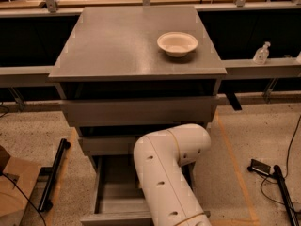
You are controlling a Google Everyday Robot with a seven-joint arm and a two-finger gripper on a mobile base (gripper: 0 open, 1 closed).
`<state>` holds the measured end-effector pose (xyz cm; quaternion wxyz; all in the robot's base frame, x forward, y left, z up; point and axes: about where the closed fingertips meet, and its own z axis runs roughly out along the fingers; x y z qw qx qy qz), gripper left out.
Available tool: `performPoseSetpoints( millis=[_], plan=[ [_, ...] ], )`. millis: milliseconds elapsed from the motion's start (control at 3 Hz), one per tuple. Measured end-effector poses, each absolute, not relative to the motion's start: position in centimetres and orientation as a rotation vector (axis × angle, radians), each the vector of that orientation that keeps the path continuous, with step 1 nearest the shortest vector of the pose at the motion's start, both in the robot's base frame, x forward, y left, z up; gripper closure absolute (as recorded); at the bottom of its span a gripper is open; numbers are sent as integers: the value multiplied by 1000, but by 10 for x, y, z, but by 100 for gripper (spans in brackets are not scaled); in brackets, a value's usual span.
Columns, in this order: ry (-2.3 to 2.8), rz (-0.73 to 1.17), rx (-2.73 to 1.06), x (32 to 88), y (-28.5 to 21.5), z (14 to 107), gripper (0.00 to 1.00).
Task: Pick green rice chip bag from bottom drawer and place on counter
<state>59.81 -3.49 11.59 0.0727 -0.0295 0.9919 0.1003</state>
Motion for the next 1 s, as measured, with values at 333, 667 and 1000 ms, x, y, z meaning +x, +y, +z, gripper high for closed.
performPoseSetpoints(
  millis=[333, 667, 1000],
  plan=[
    [2980, 301, -89, 598, -35, 120, 18],
    [2983, 323, -58, 598, -36, 120, 41],
    [2983, 323, -58, 598, -36, 126, 64]
  ],
)
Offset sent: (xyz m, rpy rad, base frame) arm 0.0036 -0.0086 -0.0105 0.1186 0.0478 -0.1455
